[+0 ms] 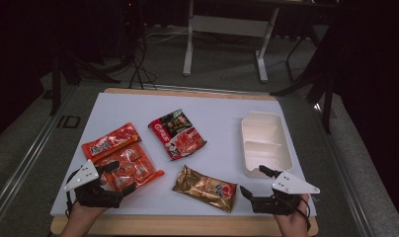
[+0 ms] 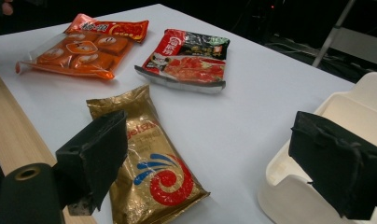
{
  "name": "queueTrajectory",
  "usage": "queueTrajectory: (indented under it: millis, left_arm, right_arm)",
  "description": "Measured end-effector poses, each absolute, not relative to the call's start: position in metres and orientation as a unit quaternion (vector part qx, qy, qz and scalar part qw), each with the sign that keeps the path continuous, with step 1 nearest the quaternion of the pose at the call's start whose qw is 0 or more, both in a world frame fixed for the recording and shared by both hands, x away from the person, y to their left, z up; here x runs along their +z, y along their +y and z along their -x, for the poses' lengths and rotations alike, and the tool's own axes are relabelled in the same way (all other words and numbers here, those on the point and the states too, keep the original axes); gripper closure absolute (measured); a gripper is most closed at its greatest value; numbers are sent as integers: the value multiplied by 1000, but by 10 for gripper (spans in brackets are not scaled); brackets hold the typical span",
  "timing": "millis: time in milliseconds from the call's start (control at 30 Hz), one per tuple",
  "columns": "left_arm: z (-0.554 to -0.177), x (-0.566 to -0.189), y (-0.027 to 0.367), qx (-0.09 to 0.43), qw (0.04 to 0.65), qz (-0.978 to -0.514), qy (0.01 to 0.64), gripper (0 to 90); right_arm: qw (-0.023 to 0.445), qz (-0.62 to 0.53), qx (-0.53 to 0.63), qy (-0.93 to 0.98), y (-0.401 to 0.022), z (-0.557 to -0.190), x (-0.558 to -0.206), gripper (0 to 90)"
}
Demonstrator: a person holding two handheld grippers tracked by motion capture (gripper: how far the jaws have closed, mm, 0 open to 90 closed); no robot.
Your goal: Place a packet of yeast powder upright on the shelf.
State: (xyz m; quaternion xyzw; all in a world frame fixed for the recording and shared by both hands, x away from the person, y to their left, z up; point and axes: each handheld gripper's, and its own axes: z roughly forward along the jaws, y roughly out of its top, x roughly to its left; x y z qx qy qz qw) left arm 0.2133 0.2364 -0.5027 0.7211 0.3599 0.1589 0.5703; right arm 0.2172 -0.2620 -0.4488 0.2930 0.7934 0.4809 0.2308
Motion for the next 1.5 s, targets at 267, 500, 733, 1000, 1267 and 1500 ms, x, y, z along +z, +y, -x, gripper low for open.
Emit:
queueTrajectory:
  millis: [267,500,733,1000,1267,1500]
  left_arm:
    - [-215,-504,235,155,566,-728,355,22]
    - [-213,-504,235,158,570,-726,350,22]
    - [-213,-503,238,163,574,-722,351,22]
    - [-212,-503,237,159,575,-725,345,22]
    - [-211,-503,237,159,572,-729,342,23]
    - [-211,-503,237,159,572,-727,345,23]
  right_arm:
    - [219,-285,507,784,-257,-213,-435,97]
    - [221,-258,506,793,-245,-216,-423,98]
    - [212,-247,489,809,-231,-228,-418,101]
    - [206,-225,478,824,-212,-244,-413,131]
    - [189,-217,472,833,-193,-259,-416,147]
    - [180,-206,469,840,-178,-269,-417,147]
